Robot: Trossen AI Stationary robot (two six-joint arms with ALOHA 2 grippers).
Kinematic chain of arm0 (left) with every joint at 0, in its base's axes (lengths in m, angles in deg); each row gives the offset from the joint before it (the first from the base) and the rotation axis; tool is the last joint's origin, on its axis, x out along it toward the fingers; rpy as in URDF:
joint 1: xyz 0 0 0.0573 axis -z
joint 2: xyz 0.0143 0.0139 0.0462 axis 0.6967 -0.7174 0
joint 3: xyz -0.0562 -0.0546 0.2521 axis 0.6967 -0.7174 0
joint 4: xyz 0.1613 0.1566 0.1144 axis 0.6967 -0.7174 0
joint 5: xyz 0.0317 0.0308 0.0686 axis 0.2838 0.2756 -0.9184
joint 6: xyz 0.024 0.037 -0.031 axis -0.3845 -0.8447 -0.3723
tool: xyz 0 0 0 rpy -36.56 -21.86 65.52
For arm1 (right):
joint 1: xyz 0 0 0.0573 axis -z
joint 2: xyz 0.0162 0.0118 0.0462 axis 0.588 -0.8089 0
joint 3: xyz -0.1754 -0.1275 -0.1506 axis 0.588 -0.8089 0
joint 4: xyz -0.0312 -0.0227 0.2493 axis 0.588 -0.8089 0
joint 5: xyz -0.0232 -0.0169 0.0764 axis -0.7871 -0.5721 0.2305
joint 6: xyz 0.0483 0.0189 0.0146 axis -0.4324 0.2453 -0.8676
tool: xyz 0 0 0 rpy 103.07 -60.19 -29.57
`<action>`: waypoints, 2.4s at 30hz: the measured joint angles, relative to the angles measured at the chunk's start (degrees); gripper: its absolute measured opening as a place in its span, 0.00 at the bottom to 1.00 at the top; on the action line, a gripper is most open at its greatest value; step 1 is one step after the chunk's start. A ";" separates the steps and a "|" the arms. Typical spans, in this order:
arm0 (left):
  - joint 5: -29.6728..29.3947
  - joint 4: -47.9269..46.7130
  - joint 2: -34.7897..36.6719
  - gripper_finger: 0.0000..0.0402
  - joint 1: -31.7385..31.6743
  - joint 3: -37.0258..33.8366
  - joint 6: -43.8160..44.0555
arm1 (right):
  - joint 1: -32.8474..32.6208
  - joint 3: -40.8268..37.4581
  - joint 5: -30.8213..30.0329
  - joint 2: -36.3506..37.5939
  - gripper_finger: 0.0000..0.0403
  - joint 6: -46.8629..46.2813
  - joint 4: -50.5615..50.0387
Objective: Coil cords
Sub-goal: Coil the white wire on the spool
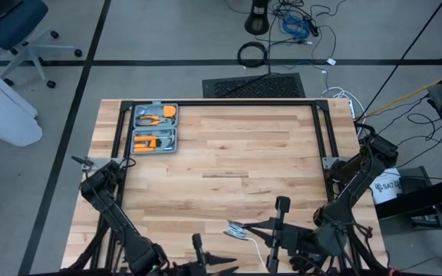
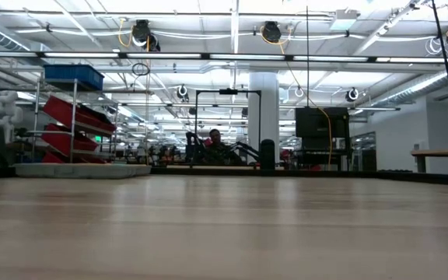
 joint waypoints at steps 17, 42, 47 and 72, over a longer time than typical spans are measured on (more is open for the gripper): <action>-22.88 20.42 2.08 0.21 4.65 0.00 -38.69 | -1.11 0.00 -0.46 0.00 0.00 3.71 -0.04; -9.07 -2.70 2.14 0.21 7.09 0.02 -11.91 | -1.11 0.02 -1.58 0.00 0.00 -1.15 -16.82; -12.12 -7.27 2.14 0.21 7.04 0.04 -9.08 | -1.06 0.02 -1.78 0.00 0.00 -5.37 -22.44; -9.08 -13.81 3.20 0.21 6.70 0.83 1.16 | 5.46 0.04 -5.68 -9.72 0.00 -13.98 -35.75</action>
